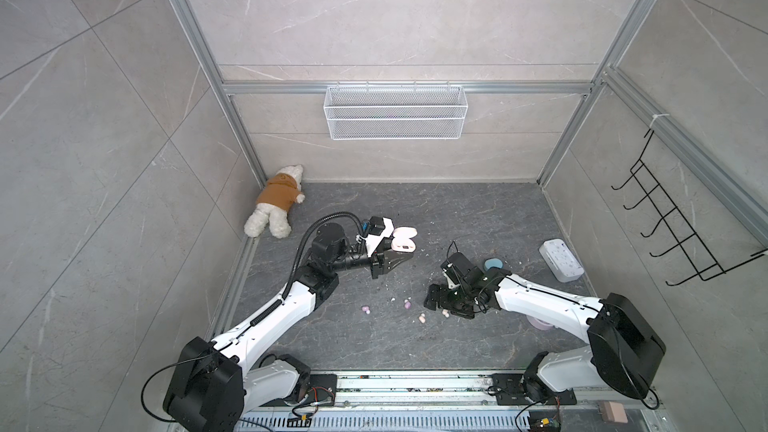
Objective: Insert wireless bluetooth earbuds into charging case
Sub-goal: Rotate the wireless bluetooth earbud at the bottom-center of the table, then pick up the wireless bluetooth earbud from the bottom-center of the table.
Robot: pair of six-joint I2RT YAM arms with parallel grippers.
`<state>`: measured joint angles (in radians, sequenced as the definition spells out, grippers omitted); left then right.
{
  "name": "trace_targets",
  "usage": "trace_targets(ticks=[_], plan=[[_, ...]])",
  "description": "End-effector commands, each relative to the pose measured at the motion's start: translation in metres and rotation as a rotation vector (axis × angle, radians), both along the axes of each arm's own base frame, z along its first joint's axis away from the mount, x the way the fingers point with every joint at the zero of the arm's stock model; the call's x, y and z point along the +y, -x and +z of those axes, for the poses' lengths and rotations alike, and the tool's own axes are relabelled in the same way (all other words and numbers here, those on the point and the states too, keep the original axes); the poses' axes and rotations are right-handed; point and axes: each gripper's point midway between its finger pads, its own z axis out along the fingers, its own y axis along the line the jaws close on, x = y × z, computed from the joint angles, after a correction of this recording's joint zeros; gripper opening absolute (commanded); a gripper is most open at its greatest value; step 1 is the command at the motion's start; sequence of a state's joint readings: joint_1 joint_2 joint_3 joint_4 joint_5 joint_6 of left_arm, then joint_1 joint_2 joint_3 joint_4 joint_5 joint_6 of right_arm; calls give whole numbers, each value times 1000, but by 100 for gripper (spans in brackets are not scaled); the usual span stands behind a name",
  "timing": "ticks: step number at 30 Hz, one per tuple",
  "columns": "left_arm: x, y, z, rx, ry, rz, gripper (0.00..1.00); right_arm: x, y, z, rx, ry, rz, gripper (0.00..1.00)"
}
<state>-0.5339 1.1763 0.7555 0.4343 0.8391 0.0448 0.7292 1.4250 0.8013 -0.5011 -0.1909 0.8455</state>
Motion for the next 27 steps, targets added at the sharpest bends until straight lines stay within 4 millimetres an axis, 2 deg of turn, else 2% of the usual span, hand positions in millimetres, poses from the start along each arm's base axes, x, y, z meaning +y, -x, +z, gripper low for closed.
trace_targets(ticks=[1,4,9,13,20,23,27], plan=[[2,3,15,-60,22,-6,24,-13,2,-1,20,72,-31,87],[2,3,14,-57,21,-6,24,-15,1,-1,35,84,-66,81],[1,3,13,-48,27,-11,24,-24,-9,-2,19,178,-64,64],[1,4,13,-46,29,-14,24,-19,-12,-12,36,176,-77,54],[1,6,13,-50,29,-15,24,-27,-6,-27,60,205,-96,48],[1,6,12,-48,29,-14,24,-26,-6,-33,61,193,-110,43],[1,6,12,-47,28,-16,24,-24,-7,-35,64,193,-109,42]])
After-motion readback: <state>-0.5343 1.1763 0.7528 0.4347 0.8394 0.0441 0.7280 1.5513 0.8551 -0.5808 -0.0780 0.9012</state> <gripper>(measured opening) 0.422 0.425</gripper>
